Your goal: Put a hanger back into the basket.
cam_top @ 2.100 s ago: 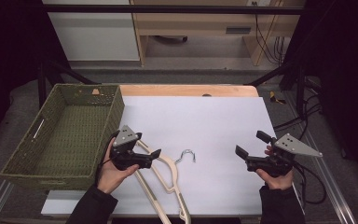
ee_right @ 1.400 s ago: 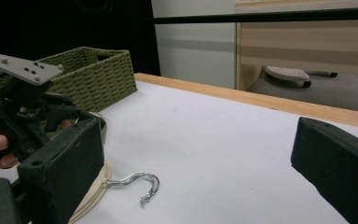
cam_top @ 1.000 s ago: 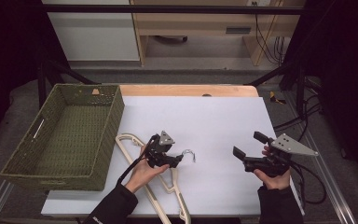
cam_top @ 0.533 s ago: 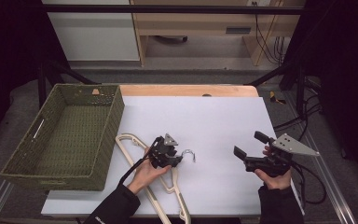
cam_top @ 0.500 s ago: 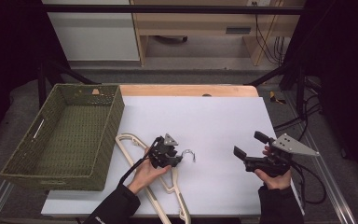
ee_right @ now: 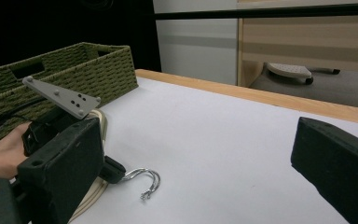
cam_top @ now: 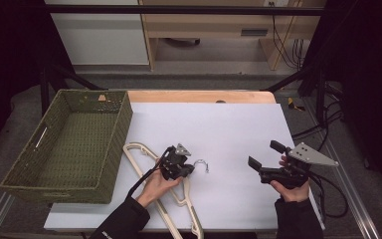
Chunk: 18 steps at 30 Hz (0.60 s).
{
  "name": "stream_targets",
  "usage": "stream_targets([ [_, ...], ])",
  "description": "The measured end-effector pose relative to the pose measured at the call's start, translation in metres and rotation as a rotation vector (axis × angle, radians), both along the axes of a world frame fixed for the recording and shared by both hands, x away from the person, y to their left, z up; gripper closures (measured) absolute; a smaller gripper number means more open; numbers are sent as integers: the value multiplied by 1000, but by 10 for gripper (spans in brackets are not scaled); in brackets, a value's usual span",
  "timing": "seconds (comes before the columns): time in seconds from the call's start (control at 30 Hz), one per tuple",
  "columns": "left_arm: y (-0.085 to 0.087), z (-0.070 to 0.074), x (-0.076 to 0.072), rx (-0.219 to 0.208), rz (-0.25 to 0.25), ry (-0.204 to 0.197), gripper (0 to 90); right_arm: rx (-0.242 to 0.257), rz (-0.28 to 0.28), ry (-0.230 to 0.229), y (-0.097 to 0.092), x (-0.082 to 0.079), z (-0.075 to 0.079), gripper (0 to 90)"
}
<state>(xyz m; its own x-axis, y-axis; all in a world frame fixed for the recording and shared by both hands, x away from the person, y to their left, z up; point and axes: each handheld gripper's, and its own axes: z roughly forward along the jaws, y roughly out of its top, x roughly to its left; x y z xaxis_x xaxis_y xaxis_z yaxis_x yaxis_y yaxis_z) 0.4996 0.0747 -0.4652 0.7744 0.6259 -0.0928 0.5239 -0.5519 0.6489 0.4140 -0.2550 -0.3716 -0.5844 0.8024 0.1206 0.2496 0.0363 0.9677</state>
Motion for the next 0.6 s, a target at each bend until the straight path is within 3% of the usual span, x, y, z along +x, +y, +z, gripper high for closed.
stream_targets([
  [0.33, 5, 7, -2, -17, -5, -16, 871, -4, 5, 3, 1, 0, -1, 31],
  [0.6, 10, 20, -11, -42, -22, -68, 877, -4, 35, 13, 6, 1, -3, 48],
])
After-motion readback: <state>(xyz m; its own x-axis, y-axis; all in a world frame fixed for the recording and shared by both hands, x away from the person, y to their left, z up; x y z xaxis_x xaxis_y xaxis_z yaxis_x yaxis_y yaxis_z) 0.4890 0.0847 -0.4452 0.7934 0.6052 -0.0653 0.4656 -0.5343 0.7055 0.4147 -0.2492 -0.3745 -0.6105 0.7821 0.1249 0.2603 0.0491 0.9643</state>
